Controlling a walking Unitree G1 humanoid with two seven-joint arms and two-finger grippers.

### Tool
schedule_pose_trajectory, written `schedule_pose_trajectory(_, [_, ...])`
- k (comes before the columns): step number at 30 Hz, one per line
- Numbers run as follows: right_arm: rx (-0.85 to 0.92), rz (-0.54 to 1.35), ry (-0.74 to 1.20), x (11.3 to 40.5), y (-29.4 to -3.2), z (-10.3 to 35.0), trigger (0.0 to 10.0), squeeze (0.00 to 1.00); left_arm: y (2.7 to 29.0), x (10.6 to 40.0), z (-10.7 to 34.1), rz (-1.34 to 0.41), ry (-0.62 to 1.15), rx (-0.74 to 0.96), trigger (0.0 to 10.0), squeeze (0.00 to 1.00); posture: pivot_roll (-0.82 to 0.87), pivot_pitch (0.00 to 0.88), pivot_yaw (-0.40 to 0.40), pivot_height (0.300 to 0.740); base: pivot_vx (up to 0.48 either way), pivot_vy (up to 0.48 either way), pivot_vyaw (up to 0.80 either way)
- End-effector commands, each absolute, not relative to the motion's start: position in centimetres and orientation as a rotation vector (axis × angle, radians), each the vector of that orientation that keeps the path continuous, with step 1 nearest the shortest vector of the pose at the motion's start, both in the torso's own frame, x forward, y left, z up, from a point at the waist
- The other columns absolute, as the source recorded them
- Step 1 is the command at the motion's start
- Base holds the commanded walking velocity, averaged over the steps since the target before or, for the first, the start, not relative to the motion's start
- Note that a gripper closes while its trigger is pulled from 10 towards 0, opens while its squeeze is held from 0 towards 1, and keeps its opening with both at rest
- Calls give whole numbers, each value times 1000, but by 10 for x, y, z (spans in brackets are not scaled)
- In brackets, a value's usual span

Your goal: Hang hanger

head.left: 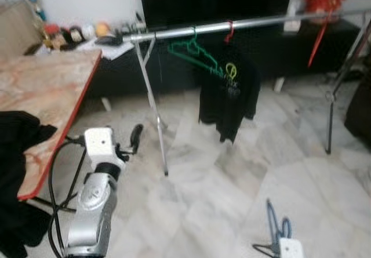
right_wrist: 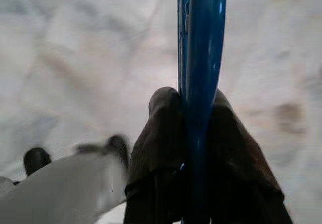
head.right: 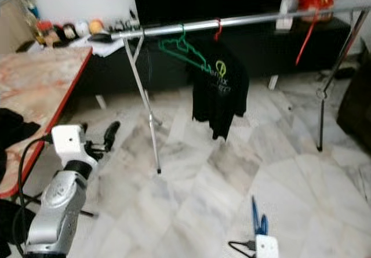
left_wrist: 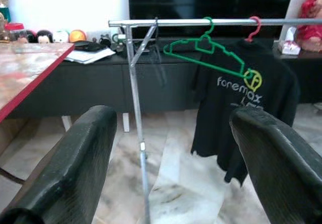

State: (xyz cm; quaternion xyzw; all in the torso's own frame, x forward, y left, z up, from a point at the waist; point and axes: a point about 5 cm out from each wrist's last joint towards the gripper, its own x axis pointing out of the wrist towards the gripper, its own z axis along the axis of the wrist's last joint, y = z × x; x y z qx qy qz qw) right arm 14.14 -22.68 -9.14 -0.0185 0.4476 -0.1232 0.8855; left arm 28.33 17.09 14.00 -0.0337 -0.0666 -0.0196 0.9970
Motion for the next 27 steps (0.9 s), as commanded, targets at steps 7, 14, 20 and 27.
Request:
schedule_pose_trajectory(7, [-12,-241,911,147,-217,-91,10000,0,180,280,133,-9,-106,-43,10000,0,-111,0,48,740,0,-408,0])
schedule_pose_trajectory(14, [-25,-221,891,152,-218,-88,10000,0,185,274,120,21,-69,-25,10000,0,-117,0,27,740,0,-401,0])
schedule_pose_trajectory(20, [-46,-209,866,159,-224,-84,10000,0,184,271,118,37,-65,-25,10000,0,-111,0,13,740,0,-368,0])
schedule_pose_trajectory(27, [-57,-220,826,169,-232,-78,10000,0,184,272,112,19,-28,-15,10000,0,-117,0,20,740,0,-86,0])
